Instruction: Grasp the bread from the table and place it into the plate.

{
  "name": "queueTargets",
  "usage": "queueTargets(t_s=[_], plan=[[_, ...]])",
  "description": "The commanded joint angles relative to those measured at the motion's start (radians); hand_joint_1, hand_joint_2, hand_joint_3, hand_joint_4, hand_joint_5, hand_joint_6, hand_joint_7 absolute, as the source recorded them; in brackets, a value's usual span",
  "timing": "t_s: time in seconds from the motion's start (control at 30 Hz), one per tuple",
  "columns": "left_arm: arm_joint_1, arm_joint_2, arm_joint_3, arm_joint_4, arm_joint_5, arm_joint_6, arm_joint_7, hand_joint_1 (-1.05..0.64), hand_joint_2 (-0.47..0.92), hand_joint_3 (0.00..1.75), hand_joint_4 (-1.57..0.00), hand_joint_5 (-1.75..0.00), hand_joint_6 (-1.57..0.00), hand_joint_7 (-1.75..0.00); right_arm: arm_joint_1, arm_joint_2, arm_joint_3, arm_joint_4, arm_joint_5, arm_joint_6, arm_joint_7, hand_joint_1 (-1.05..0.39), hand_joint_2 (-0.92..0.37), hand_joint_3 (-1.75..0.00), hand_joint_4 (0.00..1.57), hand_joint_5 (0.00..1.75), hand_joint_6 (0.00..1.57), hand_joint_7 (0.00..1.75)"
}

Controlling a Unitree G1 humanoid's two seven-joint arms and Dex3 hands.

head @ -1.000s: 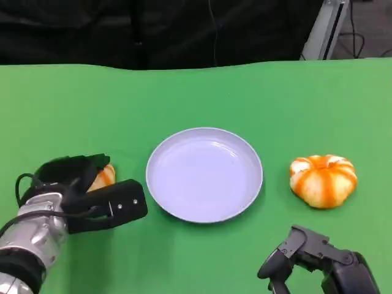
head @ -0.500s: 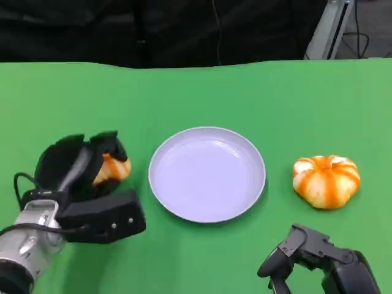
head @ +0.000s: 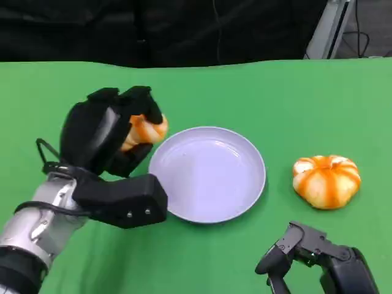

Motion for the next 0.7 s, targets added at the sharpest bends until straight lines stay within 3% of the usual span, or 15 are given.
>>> queueTargets(t_s=[0.03, 0.43, 0.57, 0.6, 0.63, 0.67, 0.7], plan=[[-0.019, -0.033, -0.015, -0.038, -0.012, -0.015, -0.057, -0.16, 0.27, 1.46, -0.94, -1.75, -0.73, -1.75, 0.011, -0.001, 0.003, 0.0, -0.007, -0.011, -0.014, -0.07, -0.33, -1.32, 0.73, 1.6, 0.81, 1.26], [-0.122, -0.173, -0.081, 0.112, -0.001, 0.013, -0.12, -0.15, 0.3, 1.39, -0.95, -1.75, -0.74, -1.74, 0.026, -0.007, 0.007, -0.016, -0.007, -0.011, -0.014, -0.07, -0.35, -1.32, 0.72, 1.59, 0.8, 1.26], [-0.152, -0.208, -0.099, 0.174, -0.006, 0.033, -0.148, -0.15, 0.26, 1.43, -0.98, -1.75, -0.79, -1.64, 0.03, -0.005, 0.01, -0.022, 0.003, -0.001, -0.01, -0.07, -0.34, -1.32, 0.72, 1.59, 0.8, 1.25], [-0.157, -0.216, -0.101, 0.183, -0.009, 0.051, -0.168, -0.16, 0.27, 1.41, -0.97, -1.75, -0.82, -1.51, 0.031, -0.004, 0.01, -0.023, 0.005, 0.0, -0.009, -0.06, -0.34, -1.32, 0.73, 1.59, 0.8, 1.25], [-0.161, -0.222, -0.103, 0.189, -0.011, 0.064, -0.181, -0.17, 0.33, 1.24, -0.92, -1.75, -0.84, -1.2, 0.031, -0.004, 0.011, -0.023, 0.006, 0.0, -0.009, -0.06, -0.34, -1.32, 0.73, 1.59, 0.8, 1.25], [-0.163, -0.225, -0.106, 0.184, -0.014, 0.089, -0.219, -0.17, 0.36, 1.17, -0.9, -1.75, -0.86, -1.08, 0.031, -0.004, 0.011, -0.023, 0.005, -0.001, -0.01, -0.06, -0.34, -1.31, 0.73, 1.59, 0.8, 1.25], [-0.166, -0.222, -0.113, 0.175, -0.016, 0.111, -0.27, -0.21, 0.48, 0.94, -0.8, -1.53, -0.8, -0.82, 0.029, -0.004, 0.011, -0.022, 0.001, -0.003, -0.012, -0.07, -0.34, -1.31, 0.73, 1.59, 0.8, 1.25]])
